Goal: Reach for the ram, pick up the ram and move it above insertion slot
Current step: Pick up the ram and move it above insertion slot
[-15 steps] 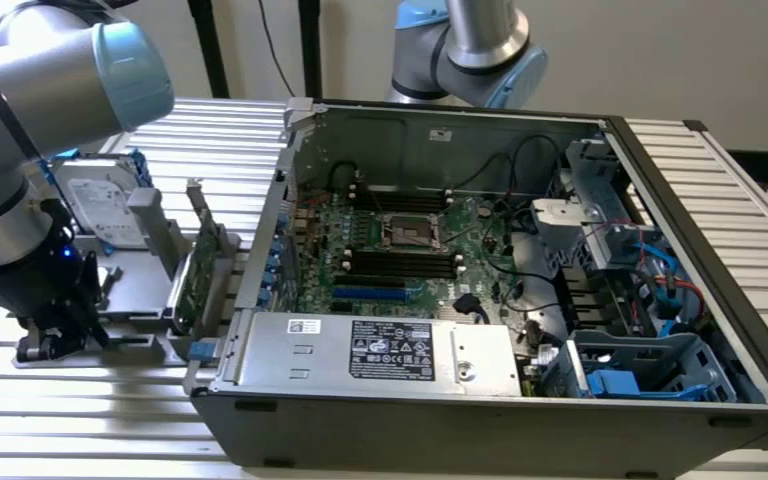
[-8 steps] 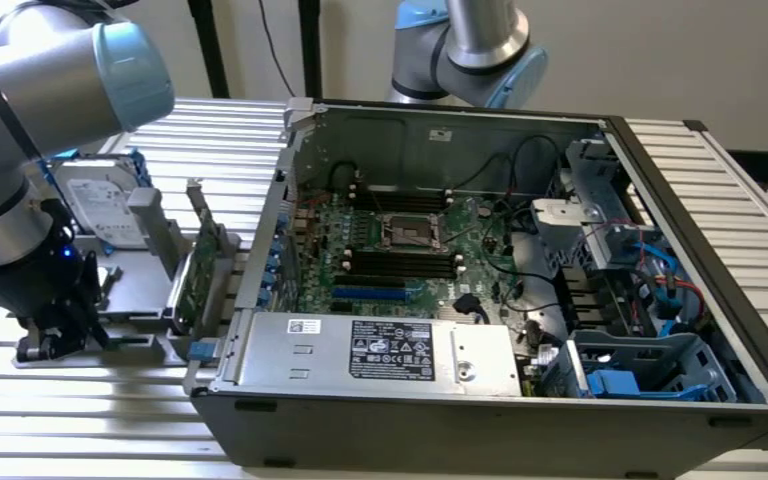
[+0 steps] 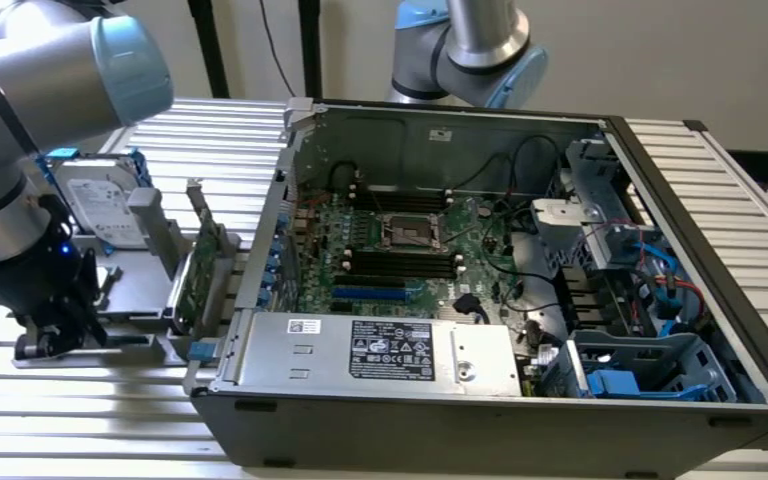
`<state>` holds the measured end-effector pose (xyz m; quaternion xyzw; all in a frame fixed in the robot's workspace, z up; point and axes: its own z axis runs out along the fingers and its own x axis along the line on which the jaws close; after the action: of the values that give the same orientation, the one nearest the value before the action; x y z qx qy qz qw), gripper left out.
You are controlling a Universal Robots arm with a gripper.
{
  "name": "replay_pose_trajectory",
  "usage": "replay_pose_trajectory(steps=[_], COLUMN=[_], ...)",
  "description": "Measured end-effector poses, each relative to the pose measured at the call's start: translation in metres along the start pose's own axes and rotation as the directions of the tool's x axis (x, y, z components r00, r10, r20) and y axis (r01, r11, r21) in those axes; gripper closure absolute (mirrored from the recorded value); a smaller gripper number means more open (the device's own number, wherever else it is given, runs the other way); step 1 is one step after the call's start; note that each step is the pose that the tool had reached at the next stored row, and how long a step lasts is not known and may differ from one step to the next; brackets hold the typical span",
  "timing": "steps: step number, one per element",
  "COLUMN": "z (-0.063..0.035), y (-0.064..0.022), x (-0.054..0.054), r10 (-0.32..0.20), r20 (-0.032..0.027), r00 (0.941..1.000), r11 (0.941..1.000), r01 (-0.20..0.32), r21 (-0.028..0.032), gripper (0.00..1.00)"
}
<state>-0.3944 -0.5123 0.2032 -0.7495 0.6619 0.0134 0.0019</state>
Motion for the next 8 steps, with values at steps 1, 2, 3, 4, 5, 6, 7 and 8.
replay_pose_trajectory(steps=[1, 2, 3, 4, 5, 6, 7, 8], z=[-0.0009, -0.0017, -0.0027, -0.0038, -0.0052, -0.0067, -0.0083, -0.0097], y=[0.0, -0.0001, -0.0001, -0.0001, 0.0, 0.0, 0.0, 0.0], x=[0.0, 0.0, 0.0, -0.0001, -0.0001, -0.0001, -0.0002, -0.0002], r10=[0.0, 0.0, 0.0, 0.0, 0.0, 0.0, 0.0, 0.0], r20=[-0.0001, 0.0, 0.0, 0.0001, 0.0, 0.0001, 0.0001, 0.0001], r00=[1.0, 1.0, 1.0, 1.0, 1.0, 1.0, 1.0, 1.0], r11=[1.0, 1.0, 1.0, 1.0, 1.0, 1.0, 1.0, 1.0], r01=[0.0, 0.0, 0.0, 0.0, 0.0, 0.0, 0.0, 0.0], r21=[-0.0003, -0.0004, -0.0005, -0.0006, -0.0009, -0.001, -0.0012, -0.0015], gripper=[0.86, 0.86, 0.86, 0.86, 0.86, 0.86, 0.86, 0.86])
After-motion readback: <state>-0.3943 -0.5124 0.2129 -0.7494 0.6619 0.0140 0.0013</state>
